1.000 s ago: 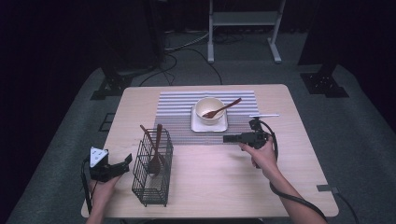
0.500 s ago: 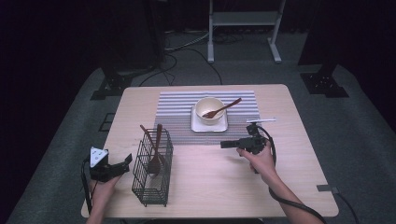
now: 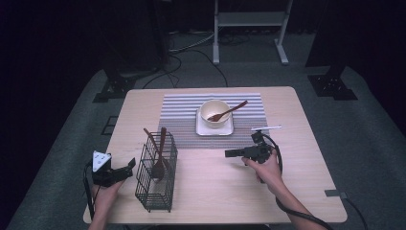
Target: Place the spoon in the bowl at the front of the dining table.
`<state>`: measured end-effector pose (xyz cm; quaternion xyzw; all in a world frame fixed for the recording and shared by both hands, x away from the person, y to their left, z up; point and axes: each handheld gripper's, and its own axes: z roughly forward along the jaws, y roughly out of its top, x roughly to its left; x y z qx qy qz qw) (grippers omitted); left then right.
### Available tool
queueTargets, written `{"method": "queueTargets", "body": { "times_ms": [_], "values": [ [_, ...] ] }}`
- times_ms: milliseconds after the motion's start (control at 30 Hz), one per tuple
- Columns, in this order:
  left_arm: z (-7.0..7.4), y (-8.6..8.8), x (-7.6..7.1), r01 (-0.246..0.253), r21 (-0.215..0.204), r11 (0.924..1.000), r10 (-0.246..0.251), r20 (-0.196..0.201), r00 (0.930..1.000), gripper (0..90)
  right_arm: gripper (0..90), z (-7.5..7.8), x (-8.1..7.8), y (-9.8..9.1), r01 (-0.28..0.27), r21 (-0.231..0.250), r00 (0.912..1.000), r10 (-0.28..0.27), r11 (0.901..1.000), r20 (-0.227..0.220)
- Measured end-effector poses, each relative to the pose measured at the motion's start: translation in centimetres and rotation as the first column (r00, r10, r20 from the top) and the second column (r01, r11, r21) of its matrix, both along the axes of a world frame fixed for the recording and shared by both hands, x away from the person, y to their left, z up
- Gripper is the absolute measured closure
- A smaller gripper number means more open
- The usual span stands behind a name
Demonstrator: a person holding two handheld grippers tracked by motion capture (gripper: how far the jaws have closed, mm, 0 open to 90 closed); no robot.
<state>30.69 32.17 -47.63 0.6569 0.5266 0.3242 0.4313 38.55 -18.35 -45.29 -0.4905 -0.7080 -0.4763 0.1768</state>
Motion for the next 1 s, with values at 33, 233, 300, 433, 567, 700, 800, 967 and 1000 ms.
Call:
{"method": "queueTargets", "body": {
  "times_ms": [33, 233, 300, 433, 567, 700, 800, 967, 1000],
  "values": [
    [0.0, 0.0, 0.0, 0.0, -0.001, 1.0, 0.0, 0.0, 1.0, 0.0, 31.6, -0.1, -0.1, 0.0, -0.001, -0.001, 1.0, 0.001, 1.0, -0.001],
    [0.0, 0.0, 0.0, -0.001, 0.0, 1.0, 0.001, 0.001, 1.0, 0.0, 31.4, -0.5, -0.8, 0.1, -0.014, 0.002, 0.9999, 0.014, 0.9999, -0.004],
    [0.0, 0.0, 0.0, -0.001, 0.001, 1.0, 0.001, 0.001, 1.0, 0.0, 31.4, -0.6, -1.0, 0.0, -0.018, 0.006, 0.9998, 0.018, 0.9998, -0.005],
    [0.0, 0.0, 0.0, -0.001, 0.003, 1.0, 0.001, 0.002, 1.0, 0.0, 31.4, -1.1, -1.3, 0.0, -0.031, 0.005, 0.9994, 0.031, 0.9995, -0.015],
    [0.0, 0.0, 0.0, -0.001, 0.004, 1.0, 0.001, 0.001, 1.0, 0.0, 31.3, -1.4, -1.7, -0.1, -0.036, 0.001, 0.9993, 0.036, 0.9993, -0.013],
    [0.0, -0.1, 0.0, -0.001, 0.004, 1.0, 0.001, 0.001, 1.0, 0.0, 31.2, -1.7, -2.2, -0.2, -0.038, 0.007, 0.9991, 0.038, 0.9992, -0.02],
    [0.0, -0.1, 0.0, -0.002, 0.004, 1.0, 0.002, 0.002, 1.0, 0.0, 31.1, -1.9, -2.6, -0.2, -0.04, 0.009, 0.9988, 0.04, 0.9992, -0.027],
    [0.0, -0.1, 0.0, -0.002, 0.004, 1.0, 0.002, 0.002, 1.0, 0.0, 31.1, -2.4, -3.1, -0.4, -0.041, 0.01, 0.999, 0.041, 0.9991, -0.018],
    [0.0, -0.1, 0.0, -0.002, 0.005, 1.0, 0.002, 0.002, 1.0, 0.0, 31.1, -2.5, -3.2, -0.5, -0.04, 0.014, 0.999, 0.04, 0.9991, -0.018]
  ]
}}
